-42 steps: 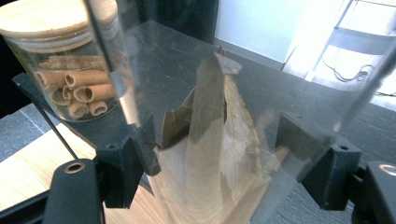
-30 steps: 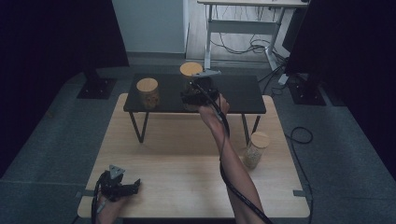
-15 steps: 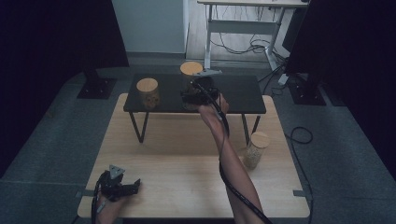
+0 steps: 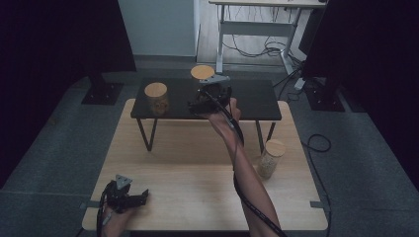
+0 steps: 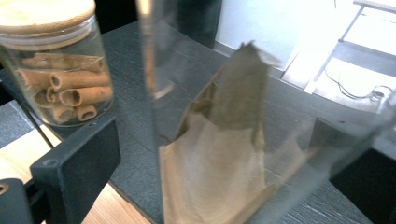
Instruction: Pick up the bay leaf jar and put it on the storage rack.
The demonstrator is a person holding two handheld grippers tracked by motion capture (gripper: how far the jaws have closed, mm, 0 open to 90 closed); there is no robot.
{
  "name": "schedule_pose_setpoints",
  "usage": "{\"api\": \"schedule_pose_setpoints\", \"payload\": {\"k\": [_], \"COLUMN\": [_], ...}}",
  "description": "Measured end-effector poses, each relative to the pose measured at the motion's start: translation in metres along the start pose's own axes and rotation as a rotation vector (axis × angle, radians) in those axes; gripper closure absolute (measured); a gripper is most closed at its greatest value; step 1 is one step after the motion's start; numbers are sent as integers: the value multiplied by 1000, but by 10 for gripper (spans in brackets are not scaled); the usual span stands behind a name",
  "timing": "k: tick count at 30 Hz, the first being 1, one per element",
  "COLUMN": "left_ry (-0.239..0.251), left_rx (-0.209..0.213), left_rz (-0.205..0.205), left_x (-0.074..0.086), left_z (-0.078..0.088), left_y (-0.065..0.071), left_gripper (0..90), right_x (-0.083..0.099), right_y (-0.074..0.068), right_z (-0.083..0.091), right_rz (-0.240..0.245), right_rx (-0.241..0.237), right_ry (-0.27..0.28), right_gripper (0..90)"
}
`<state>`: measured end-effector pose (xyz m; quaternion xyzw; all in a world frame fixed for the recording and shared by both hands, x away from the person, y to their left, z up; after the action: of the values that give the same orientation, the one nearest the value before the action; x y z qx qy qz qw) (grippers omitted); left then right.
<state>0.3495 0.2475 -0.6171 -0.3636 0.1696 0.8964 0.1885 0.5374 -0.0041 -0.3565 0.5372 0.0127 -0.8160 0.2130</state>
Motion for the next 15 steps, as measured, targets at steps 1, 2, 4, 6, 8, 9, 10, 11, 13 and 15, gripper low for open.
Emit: {"api": "schedule_pose_setpoints", "payload": {"k": [1,2,4,6,8,9,10,11,13,15], "left_ry": [0,0,0,0,0,0,0,0,0,0], "left_rx": [0,0,0,0,0,0,0,0,0,0], "left_rz": [0,0,0,0,0,0,0,0,0,0], "left_x": [0,0,0,0,0,0,0,0,0,0], "left_z": [0,0,0,0,0,0,0,0,0,0], "left_y": [0,0,0,0,0,0,0,0,0,0], "left_gripper": [25,25,25,25,25,25,25,25,25,25], "right_x": [0,0,0,1,1,1,2,2,2,3], "right_y": [-1,-1,-2,-2,-1,0,0,1,1,2], "right_z": [0,1,2,2,3,4,4,4,6,8], "right_rz": [1,-2,-11,-14,-16,-19,-26,-32,-39,-33], "right_rx": [-2,-3,-2,-5,-4,-6,-8,-9,-14,-17], "right_ry": [1,2,2,1,2,0,1,2,4,8], "right_gripper": [7,7,8,11,13,14,14,16,17,17]}}
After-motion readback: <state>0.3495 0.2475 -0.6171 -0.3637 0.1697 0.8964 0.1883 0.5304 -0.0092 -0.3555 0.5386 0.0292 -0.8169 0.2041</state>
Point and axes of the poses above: each handheld gripper's, and its own axes: z roughly backward along the jaws, x roughly out of its underside, y roughly to its right, the point moved 9 cm from there along -z, roughly forward along the jaws, and after that the axes turned 15 degrees about x, right-handed, at the moved point
